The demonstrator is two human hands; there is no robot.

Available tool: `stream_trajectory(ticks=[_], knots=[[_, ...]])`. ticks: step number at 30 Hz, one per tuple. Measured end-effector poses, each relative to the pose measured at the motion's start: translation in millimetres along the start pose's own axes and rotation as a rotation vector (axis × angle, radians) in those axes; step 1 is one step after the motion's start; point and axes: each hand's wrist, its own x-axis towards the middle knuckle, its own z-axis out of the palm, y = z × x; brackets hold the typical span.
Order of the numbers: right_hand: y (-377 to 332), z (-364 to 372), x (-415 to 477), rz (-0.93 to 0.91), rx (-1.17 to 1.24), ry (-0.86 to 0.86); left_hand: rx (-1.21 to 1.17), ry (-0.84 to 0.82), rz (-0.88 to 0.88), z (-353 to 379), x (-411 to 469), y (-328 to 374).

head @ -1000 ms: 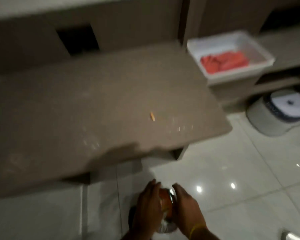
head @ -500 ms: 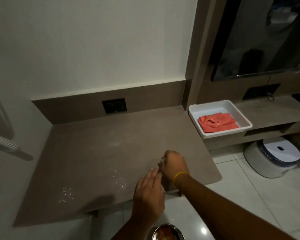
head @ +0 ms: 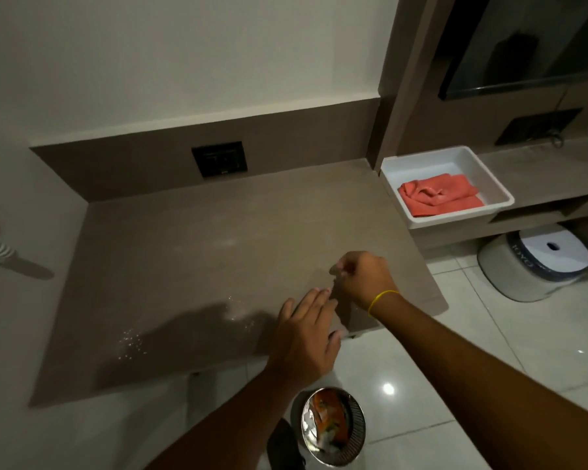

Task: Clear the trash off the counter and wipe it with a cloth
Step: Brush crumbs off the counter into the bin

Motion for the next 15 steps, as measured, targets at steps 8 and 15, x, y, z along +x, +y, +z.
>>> stream_trajectory(ticks=[8, 15], knots=[[132, 51, -122, 0.397, 0.501, 0.226, 0.206, -0.18, 0.288, 38, 27, 24], [233, 212, -161, 0.572, 0.42, -0.055, 0.403, -0.276, 0.316, 78, 57, 23]])
